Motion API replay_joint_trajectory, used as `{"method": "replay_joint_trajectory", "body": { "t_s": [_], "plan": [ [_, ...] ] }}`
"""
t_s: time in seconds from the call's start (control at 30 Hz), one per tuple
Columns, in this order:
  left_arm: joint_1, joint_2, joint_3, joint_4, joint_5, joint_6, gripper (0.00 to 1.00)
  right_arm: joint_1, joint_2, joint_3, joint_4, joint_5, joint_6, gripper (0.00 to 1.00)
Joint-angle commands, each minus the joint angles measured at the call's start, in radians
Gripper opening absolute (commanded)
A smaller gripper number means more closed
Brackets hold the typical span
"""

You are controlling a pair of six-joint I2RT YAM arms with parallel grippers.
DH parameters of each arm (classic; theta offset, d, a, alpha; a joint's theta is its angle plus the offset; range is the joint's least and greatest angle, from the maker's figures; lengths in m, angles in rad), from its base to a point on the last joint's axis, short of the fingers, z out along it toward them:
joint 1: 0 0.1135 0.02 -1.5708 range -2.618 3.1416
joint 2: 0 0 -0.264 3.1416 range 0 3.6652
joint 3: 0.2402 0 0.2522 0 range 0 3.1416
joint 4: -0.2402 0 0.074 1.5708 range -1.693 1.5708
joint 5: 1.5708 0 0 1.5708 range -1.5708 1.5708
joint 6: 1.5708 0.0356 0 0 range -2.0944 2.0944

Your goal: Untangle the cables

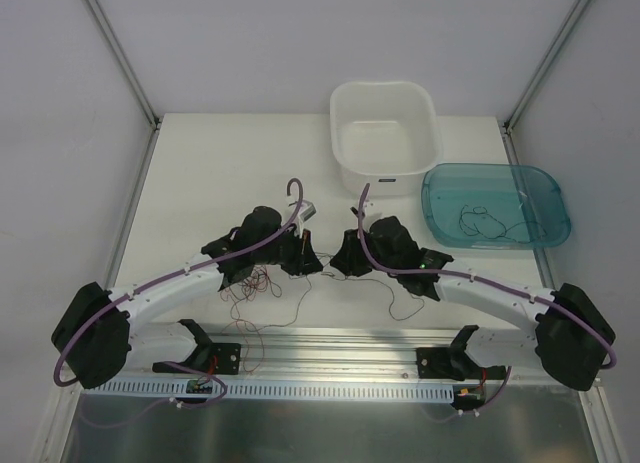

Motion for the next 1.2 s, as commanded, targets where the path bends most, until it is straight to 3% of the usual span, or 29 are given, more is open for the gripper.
{"method": "replay_joint_trajectory", "body": {
  "t_s": [0.0, 0.27, 0.7, 1.17],
  "plan": [
    [0.001, -0.032, 0.019, 0.009, -0.054, -0.049, 0.0, 0.018, -0.073, -0.026, 0.103, 0.078, 0.03, 0.27],
    [0.001, -0.029, 0.017, 0.008, -0.1, -0.094, 0.0, 0.047, -0.157, -0.059, 0.113, 0.158, 0.01, 0.27],
    [0.001, -0.037, 0.022, 0.006, -0.058, -0.103, 0.0, 0.084, -0.008, -0.019, 0.208, 0.166, 0.038, 0.28],
    [0.001, -0.043, -0.001, 0.006, -0.037, -0.091, 0.0, 0.085, 0.016, -0.01, 0.28, 0.145, 0.049, 0.26]
  ]
}}
